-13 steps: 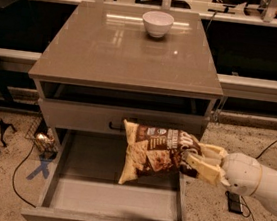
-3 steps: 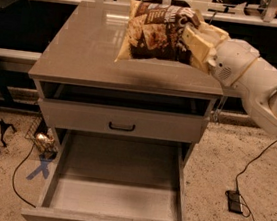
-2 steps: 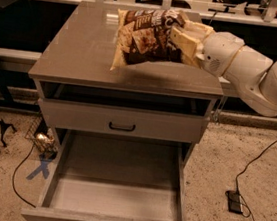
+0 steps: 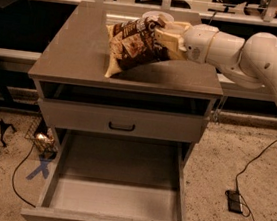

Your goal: Pick brown chip bag from middle drawer and place on counter

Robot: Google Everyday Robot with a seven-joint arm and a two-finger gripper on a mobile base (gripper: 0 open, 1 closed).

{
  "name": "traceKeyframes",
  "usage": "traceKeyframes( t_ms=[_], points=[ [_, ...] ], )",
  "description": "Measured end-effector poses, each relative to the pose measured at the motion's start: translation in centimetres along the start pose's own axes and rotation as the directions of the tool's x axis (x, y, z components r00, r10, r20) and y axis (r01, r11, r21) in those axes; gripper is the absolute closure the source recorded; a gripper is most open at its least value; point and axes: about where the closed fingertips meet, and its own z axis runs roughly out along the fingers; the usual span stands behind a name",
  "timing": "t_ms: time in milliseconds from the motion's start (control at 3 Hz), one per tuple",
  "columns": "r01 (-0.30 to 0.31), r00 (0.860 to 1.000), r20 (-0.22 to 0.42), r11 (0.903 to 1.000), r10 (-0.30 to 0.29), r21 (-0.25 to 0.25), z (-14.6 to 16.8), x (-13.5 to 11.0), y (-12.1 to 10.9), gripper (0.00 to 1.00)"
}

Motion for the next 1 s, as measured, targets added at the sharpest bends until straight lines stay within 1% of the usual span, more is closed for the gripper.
traceKeyframes(
  t_ms=[333, 667, 1000],
  points=[
    [0.003, 0.999, -0.041, 0.9998, -0.004, -0.017, 2.1, 1.4, -0.9, 0.75],
    [0.001, 0.998, -0.068, 0.9994, -0.004, -0.035, 3.4, 2.5, -1.4, 0.51],
    [-0.002, 0.997, -0.083, 0.9990, -0.001, -0.045, 3.9, 3.1, -1.8, 0.28]
  ],
)
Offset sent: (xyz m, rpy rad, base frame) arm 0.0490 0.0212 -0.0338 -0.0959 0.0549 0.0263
